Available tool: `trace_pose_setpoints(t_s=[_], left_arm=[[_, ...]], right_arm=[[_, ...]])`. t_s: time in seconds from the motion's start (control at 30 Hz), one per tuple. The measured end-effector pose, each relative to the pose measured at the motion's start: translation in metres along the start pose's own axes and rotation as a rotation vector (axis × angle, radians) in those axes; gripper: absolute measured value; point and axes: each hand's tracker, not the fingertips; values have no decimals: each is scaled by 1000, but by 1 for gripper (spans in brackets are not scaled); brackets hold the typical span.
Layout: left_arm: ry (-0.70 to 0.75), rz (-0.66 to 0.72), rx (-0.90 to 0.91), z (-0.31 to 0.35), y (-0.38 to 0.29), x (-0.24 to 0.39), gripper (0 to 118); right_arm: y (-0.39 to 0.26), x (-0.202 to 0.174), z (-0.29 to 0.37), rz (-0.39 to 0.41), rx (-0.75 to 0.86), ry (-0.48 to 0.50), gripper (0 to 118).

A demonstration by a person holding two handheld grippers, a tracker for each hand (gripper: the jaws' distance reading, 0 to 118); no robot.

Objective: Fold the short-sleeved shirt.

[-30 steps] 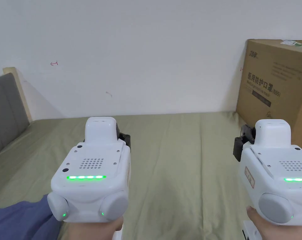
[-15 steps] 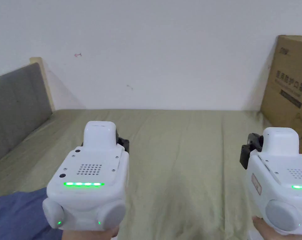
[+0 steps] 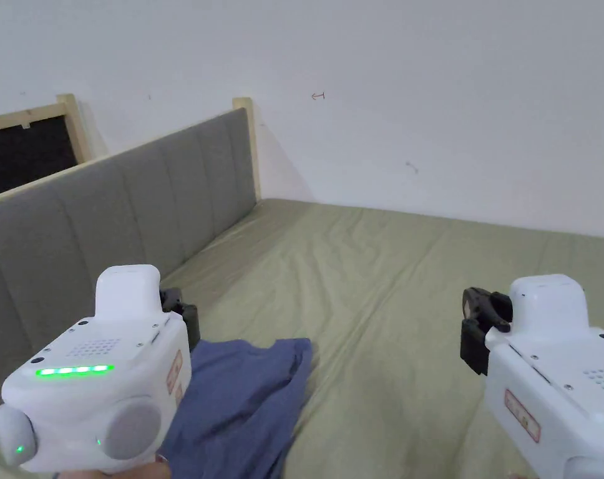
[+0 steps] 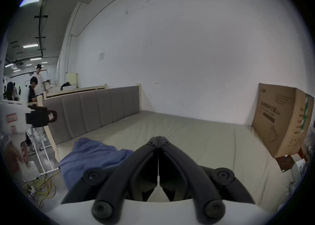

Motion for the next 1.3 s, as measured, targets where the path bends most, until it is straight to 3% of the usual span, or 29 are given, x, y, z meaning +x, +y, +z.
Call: trace_pose_setpoints(t_s=[0.17,0.3,0.33,0.4,0.43,0.67,0.73,0.77,0.9,0.97,1.0,1.07,1.1,1.13,1.17,1.3], left_arm=[[-41,61,-530,-98,-33,-54,0],[-33,178,-744,-157,-74,-84,2],[-34,167,-763,-164,-84,-82,21],[-36,145,-813,-183,-98,-84,99],[-34,135,-842,-194,-108,-84,118],[-91,34,-933,-250,-162,-63,115],[-103,-94,-986,-265,-192,-55,118],[-83,-148,-899,-261,-191,-52,118],[-74,-74,-858,-257,-189,-53,118],[-80,-101,-855,-252,-187,-52,118],[-82,-97,-853,-249,-183,-55,116],[-96,-87,-833,-239,-178,-57,95],[-100,-88,-798,-231,-172,-58,75],[-119,-81,-765,-221,-163,-61,33],[-124,-82,-750,-215,-159,-63,0],[-168,22,-692,-190,-133,-81,0]], right_arm=[[-20,16,-2,57,-76,-35,0],[-39,33,-5,71,-166,-51,0],[-43,37,-6,69,-181,-52,0],[-51,42,-8,64,-212,-60,0],[-55,45,-10,60,-231,-67,0],[-71,48,-21,56,-303,-67,0],[-73,46,-24,63,-320,-50,0],[-73,44,-26,61,-326,-44,0],[-73,41,-30,10,-329,-22,0],[-72,42,-34,-23,-329,-19,0],[-71,43,-36,-33,-332,-17,0],[-70,45,-38,-37,-336,-18,0],[-69,46,-37,-37,-336,-21,0],[-68,47,-35,-36,-333,-23,0],[-67,49,-33,-37,-328,-24,0],[-63,56,-23,-43,-313,-34,0]])
